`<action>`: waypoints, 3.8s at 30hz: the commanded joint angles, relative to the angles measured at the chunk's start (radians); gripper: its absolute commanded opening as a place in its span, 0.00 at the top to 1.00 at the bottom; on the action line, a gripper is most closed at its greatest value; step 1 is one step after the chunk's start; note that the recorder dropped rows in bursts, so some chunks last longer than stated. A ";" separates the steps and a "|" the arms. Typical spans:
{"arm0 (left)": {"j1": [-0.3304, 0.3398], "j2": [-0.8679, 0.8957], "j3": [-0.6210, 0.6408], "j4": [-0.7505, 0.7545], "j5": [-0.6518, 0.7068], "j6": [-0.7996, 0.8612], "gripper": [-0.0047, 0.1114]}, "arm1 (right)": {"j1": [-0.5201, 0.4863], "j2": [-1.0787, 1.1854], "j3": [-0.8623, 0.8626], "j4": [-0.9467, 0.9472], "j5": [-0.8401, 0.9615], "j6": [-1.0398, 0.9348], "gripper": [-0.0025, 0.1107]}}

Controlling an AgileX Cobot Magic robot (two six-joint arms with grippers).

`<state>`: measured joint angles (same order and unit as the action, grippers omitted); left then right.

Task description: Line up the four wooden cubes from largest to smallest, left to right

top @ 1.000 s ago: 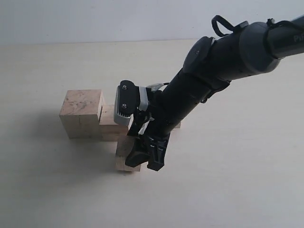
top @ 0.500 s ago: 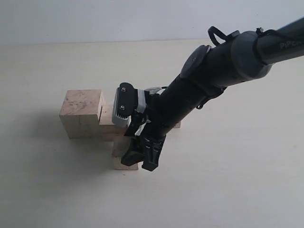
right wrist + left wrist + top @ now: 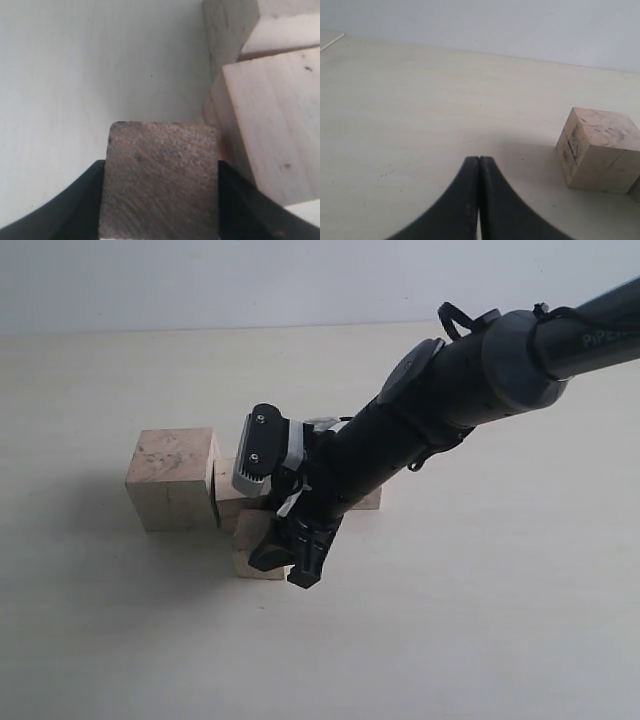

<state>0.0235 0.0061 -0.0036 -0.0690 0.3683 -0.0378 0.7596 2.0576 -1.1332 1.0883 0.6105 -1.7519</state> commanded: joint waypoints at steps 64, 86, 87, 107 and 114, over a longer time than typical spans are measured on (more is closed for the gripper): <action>-0.006 -0.006 0.004 -0.003 -0.011 0.001 0.96 | -0.095 -0.049 -0.020 -0.291 0.037 0.180 0.98; -0.006 -0.006 0.004 -0.003 -0.011 0.001 0.96 | -0.096 0.035 -0.192 -0.393 0.100 0.219 0.98; -0.006 -0.006 0.004 -0.003 -0.011 0.001 0.96 | -0.099 0.035 -0.192 -0.414 0.094 0.236 0.98; -0.006 -0.006 0.004 -0.003 -0.011 0.001 0.96 | -0.172 0.045 -0.192 -0.249 0.053 0.052 0.98; -0.006 -0.006 0.004 -0.003 -0.011 0.001 0.96 | -0.172 0.088 -0.192 -0.246 0.074 0.017 0.98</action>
<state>0.0235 0.0061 -0.0036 -0.0690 0.3683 -0.0378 0.5910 2.1295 -1.3228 0.8370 0.6688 -1.7061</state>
